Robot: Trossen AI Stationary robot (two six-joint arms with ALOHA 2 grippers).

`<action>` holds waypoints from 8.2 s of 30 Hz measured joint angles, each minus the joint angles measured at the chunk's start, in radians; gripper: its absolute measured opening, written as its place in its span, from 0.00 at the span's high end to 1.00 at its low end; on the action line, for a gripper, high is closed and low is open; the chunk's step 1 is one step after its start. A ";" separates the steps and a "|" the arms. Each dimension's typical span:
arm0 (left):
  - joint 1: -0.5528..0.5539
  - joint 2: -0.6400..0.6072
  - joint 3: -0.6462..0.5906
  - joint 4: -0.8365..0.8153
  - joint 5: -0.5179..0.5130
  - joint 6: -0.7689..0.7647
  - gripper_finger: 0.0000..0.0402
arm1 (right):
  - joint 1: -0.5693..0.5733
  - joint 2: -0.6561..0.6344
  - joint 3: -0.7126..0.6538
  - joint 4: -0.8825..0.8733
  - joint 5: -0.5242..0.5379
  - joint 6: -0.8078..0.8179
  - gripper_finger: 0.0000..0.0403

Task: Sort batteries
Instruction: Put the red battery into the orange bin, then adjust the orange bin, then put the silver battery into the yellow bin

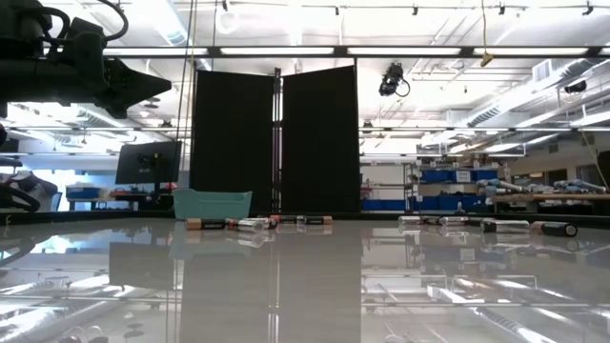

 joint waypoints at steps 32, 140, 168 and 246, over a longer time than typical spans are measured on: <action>0.000 0.000 0.000 0.000 0.000 0.000 0.96 | -0.069 0.000 0.106 -0.108 0.002 -0.185 0.97; -0.003 0.825 0.525 -0.207 0.479 -0.023 0.96 | -1.019 -0.152 -0.195 1.109 0.276 -1.161 0.98; -0.261 1.586 1.004 -0.651 0.310 0.303 0.70 | -1.049 -0.199 -0.195 0.994 0.274 -1.140 0.97; -0.871 1.539 1.395 -1.502 -0.189 -1.084 0.88 | -0.994 -0.196 -0.194 1.048 0.248 -1.087 0.97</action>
